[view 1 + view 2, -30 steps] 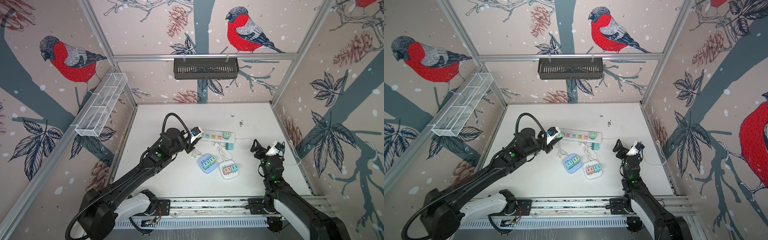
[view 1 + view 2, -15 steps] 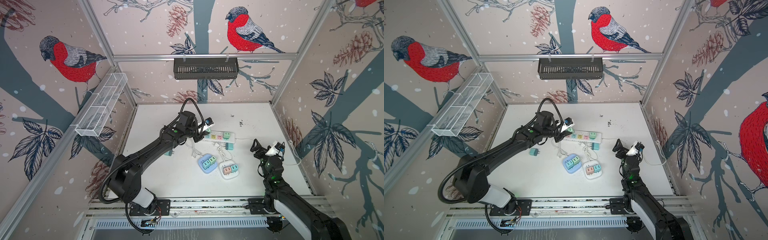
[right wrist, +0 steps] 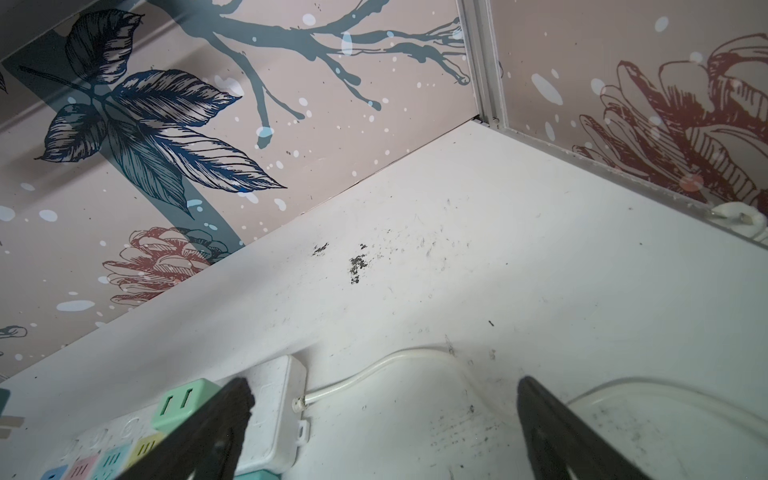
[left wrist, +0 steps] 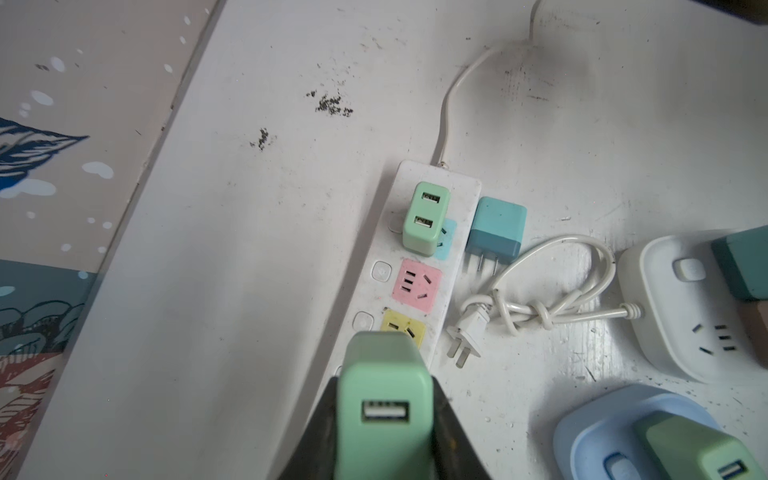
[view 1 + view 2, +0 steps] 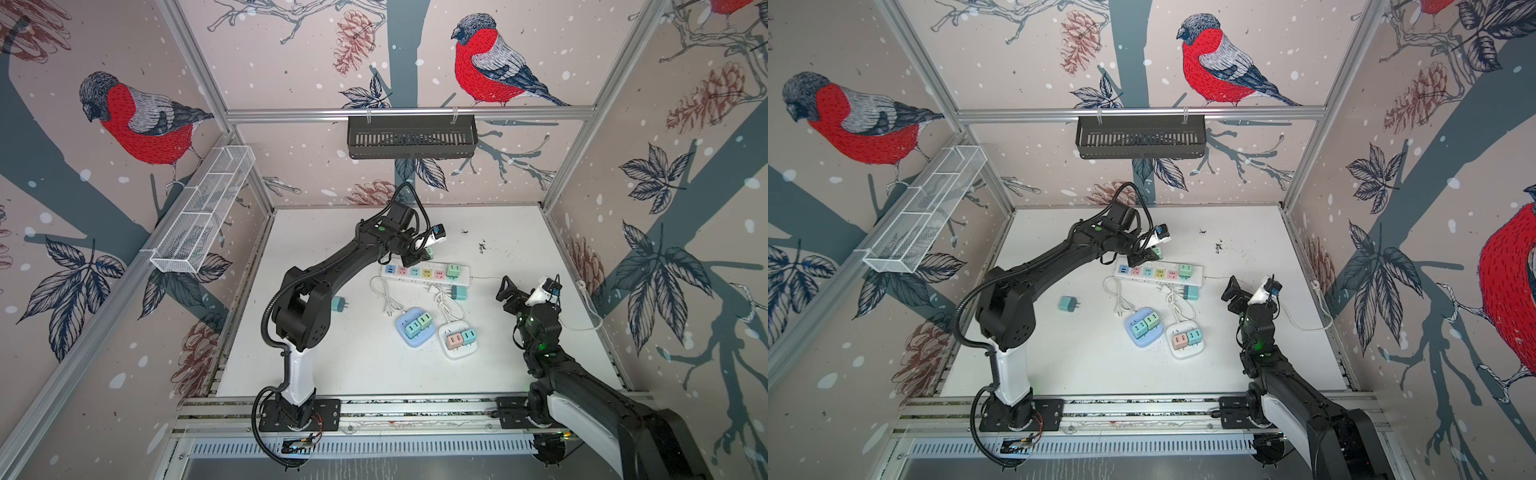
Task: Insert the plug
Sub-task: 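Carry the green adapter with the left gripper over the socket beside the plugged adapter, then lower and press the green adapter into the power strip socket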
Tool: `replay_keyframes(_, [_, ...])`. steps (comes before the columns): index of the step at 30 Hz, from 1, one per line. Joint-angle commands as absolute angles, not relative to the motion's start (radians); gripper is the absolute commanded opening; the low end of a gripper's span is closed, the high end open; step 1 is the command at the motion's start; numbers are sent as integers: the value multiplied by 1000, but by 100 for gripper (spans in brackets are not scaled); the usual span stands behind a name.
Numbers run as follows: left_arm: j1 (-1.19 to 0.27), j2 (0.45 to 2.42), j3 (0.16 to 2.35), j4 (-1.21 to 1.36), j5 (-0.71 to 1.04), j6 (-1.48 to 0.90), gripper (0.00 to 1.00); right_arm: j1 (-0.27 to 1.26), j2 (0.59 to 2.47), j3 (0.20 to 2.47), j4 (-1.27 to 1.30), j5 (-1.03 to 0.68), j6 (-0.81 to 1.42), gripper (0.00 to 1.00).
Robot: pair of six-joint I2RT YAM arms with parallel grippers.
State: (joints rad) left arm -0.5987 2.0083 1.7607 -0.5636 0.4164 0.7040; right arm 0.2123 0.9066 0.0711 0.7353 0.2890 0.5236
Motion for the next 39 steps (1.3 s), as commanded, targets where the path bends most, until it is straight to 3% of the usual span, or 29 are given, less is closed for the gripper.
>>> replay_keyframes(1, [-598, 2080, 1867, -714, 428, 748, 0, 218, 922, 87, 751, 289, 510, 99])
replay_keyframes(20, [-641, 2381, 2199, -898, 497, 966, 0, 221, 938, 99, 749, 310, 516, 99])
replay_keyframes(39, [-653, 2451, 2230, -907, 540, 997, 0, 235, 977, 126, 739, 303, 499, 99])
